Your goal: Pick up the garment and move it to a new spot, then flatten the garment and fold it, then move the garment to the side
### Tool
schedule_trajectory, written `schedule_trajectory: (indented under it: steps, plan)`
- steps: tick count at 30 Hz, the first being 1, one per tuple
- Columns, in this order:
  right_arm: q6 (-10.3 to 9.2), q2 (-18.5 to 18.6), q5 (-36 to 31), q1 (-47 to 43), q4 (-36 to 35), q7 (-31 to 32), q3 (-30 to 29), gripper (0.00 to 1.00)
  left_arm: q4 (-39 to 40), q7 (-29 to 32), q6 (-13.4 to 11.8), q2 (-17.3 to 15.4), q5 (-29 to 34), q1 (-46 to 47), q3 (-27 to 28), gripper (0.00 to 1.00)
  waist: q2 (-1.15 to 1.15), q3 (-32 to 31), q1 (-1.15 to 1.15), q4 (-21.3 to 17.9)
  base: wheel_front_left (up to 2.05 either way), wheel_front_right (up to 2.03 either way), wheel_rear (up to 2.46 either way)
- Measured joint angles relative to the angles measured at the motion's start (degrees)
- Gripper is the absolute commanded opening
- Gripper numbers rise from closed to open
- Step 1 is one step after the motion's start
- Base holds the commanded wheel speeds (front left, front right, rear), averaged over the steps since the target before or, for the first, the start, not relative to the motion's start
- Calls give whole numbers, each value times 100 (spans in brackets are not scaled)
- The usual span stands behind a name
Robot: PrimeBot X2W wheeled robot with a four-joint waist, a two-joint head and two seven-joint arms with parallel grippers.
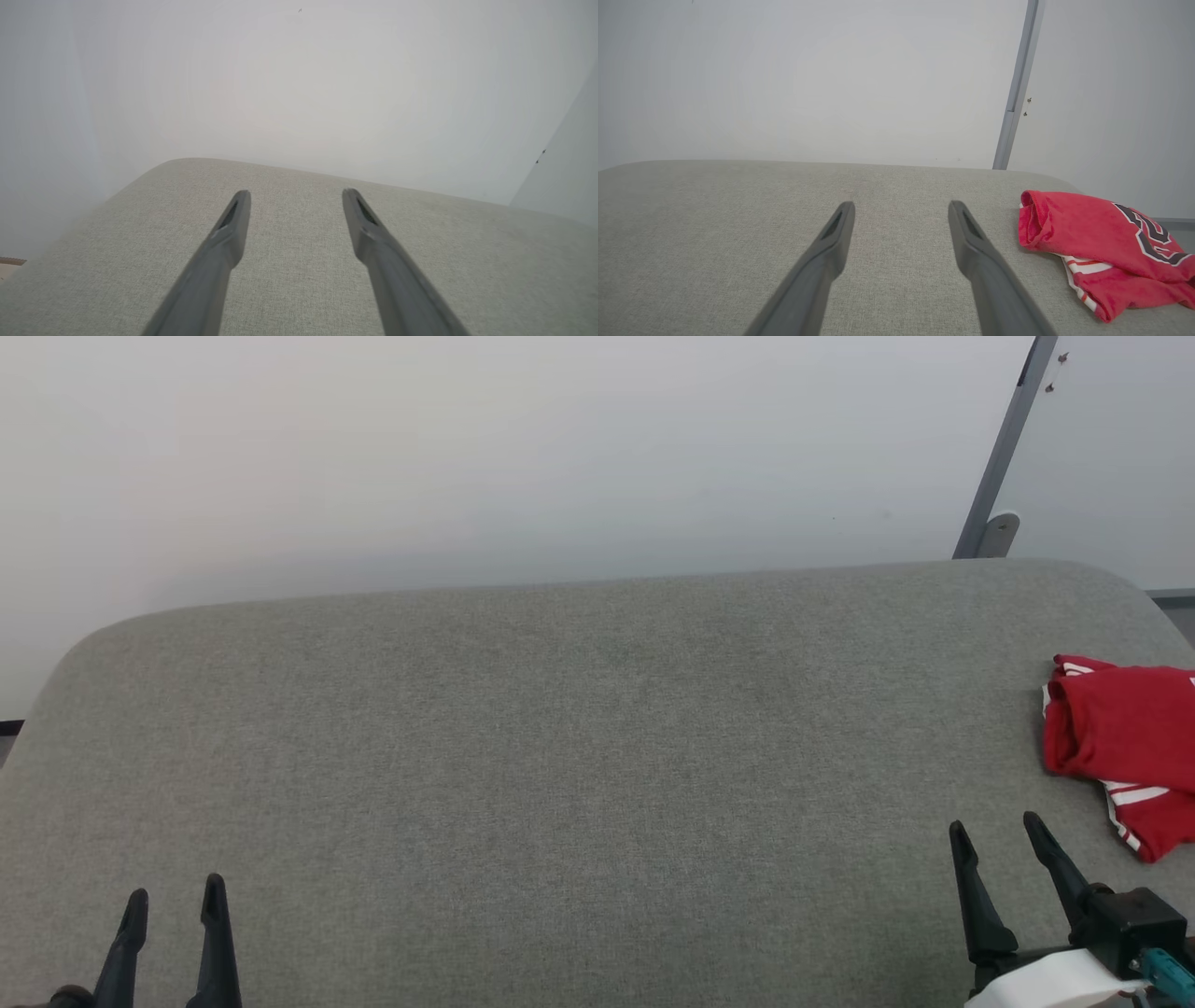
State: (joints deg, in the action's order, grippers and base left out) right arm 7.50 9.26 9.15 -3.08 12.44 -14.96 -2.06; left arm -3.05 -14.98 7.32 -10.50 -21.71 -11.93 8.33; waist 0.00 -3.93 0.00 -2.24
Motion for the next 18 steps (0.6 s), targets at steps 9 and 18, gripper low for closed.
schedule_trajectory:
  steps: [9,18]
  plan:
    - [0,-71,-7,-82,-38,-1,-9,100,-70,0,0,-3,2,-8,-43,100,0,-13,0,56,0,0,0]
    - [1,-75,-13,-103,-30,0,-14,100,-131,0,-1,11,11,-13,-48,100,0,1,0,113,0,0,0]
